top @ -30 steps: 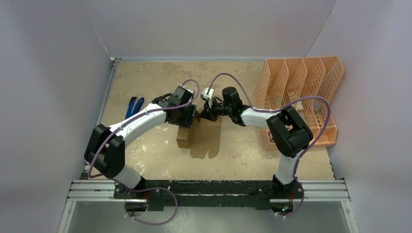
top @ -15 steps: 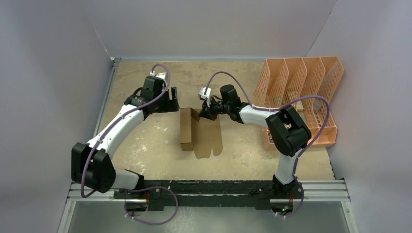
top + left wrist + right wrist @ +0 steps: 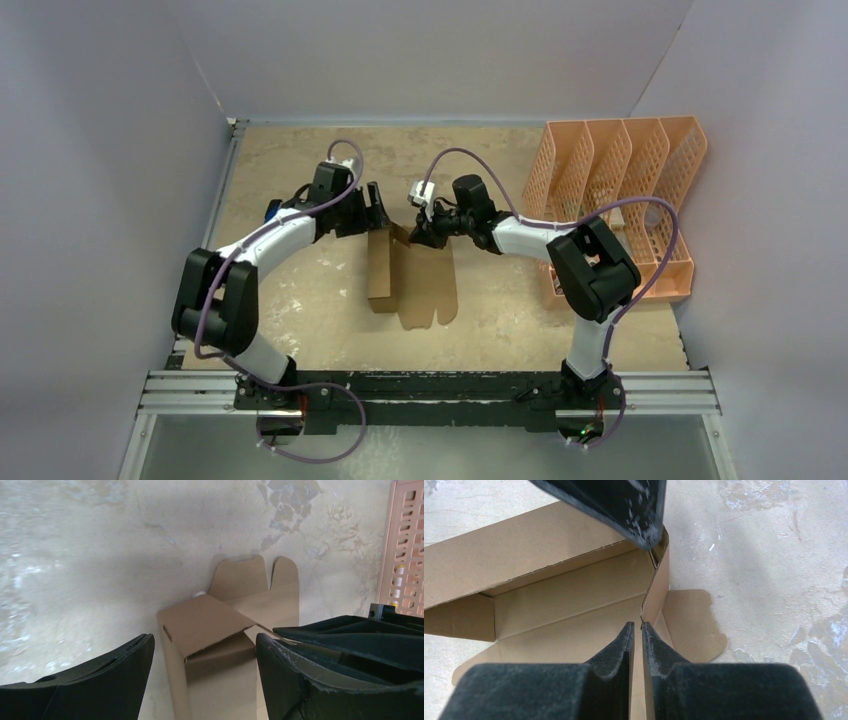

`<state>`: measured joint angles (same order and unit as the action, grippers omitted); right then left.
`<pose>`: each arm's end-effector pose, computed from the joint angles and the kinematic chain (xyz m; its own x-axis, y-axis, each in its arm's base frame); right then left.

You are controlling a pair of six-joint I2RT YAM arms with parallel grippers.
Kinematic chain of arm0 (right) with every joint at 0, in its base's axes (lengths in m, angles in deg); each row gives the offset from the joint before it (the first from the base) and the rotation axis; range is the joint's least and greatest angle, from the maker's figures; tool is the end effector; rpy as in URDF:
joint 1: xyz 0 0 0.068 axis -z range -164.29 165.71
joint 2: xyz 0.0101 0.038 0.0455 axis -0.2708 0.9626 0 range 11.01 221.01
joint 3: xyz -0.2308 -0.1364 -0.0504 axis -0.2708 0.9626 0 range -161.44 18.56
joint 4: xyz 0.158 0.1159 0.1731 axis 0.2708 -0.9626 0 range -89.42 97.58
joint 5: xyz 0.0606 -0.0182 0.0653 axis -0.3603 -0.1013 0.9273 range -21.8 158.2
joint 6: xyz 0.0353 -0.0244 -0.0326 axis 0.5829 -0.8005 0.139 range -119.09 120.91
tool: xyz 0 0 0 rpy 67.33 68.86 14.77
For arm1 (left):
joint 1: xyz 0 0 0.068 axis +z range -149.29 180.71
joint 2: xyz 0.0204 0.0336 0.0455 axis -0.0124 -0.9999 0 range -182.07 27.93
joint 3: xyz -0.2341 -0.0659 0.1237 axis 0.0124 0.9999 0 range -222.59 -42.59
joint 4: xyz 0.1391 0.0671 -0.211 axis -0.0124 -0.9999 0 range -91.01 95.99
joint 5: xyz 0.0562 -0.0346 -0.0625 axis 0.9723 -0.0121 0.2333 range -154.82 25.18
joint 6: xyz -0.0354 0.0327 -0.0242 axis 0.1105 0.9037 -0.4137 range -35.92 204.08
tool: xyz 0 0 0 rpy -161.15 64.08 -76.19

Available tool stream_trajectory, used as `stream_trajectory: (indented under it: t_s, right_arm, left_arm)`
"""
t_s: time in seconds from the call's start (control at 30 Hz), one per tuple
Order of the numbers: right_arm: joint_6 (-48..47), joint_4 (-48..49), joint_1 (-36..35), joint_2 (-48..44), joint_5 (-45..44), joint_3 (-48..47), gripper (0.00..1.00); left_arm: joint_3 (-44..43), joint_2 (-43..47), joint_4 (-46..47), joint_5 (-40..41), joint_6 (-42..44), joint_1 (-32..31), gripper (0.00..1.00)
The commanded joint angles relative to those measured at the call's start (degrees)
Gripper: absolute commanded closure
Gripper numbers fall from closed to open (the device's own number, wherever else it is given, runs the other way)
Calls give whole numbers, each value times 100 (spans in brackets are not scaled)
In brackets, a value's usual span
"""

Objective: Fold the paper box

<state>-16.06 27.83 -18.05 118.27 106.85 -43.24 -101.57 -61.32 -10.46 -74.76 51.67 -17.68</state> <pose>0.3245 0.2435 0.1898 -0.0751 -0.3244 -0.9429 -0.9678 0.2516 -0.0095 0.3143 -0.1110 0.2264 -0.8099 -0.2869 -0.5115 -0.0129 0.8807 -0.4735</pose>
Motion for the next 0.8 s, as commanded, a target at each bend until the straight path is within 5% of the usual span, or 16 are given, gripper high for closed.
stream_trajectory:
  t_s: [0.0, 0.43, 0.77]
  right_arm:
    - [-20, 0, -36, -132, 313, -69, 85]
    - [-531, -658, -45, 94, 854, -577, 78]
    - [-557, -619, -42, 201, 751, -648, 78]
  left_arm:
    - [-257, -329, 556, -810, 92, 38, 27]
    - [-149, -278, 762, -1518, 308, 38, 31]
    - [180, 689, 432, -1007, 261, 38, 30]
